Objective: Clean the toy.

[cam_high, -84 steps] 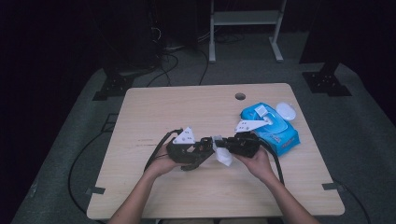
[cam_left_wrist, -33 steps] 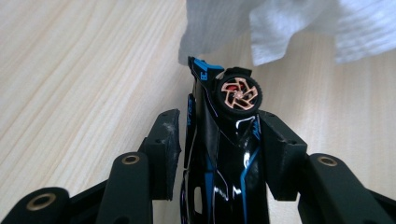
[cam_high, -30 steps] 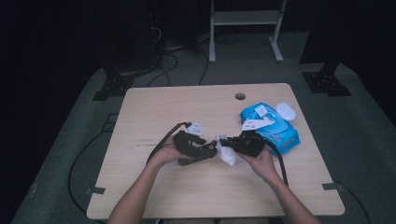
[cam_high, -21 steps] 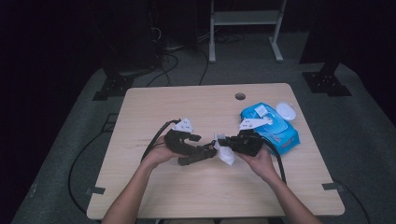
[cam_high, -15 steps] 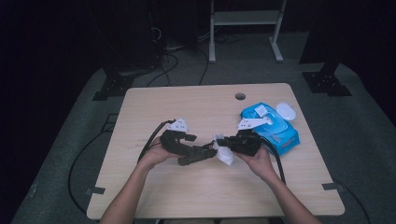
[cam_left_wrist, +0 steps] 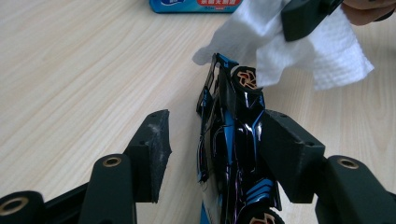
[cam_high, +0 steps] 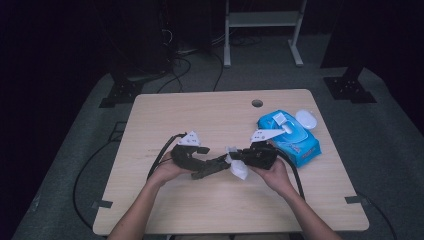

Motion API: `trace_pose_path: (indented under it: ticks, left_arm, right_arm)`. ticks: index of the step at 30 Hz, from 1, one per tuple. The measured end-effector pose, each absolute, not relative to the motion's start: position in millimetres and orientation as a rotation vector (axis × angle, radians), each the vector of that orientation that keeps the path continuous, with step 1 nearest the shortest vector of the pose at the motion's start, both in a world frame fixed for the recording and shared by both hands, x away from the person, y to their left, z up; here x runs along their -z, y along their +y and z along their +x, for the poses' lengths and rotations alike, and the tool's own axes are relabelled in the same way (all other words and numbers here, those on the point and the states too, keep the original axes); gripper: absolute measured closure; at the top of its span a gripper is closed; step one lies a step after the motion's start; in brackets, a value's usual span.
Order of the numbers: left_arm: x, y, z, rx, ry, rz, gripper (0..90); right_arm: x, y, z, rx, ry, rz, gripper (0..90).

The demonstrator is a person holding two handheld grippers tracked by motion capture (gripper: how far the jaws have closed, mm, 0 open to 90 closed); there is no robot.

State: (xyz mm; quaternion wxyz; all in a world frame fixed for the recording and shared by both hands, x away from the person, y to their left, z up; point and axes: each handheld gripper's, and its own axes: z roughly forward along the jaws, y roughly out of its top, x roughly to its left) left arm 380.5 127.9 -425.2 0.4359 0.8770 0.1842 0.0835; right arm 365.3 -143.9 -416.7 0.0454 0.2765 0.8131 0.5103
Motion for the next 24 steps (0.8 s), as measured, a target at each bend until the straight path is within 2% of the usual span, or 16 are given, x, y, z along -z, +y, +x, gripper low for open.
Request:
trace_pose_path:
  ticks: [9, 24]
  left_arm:
    - [435, 115, 361, -0.201, 0.373, 2.248, 36.6]
    - [452, 104, 354, -0.215, 0.338, 2.294, 37.0]
  right_arm:
    - [426, -136, 358, -1.521, 2.544, 0.814, 84.7]
    - [455, -140, 353, -1.434, 2.611, 0.85, 84.7]
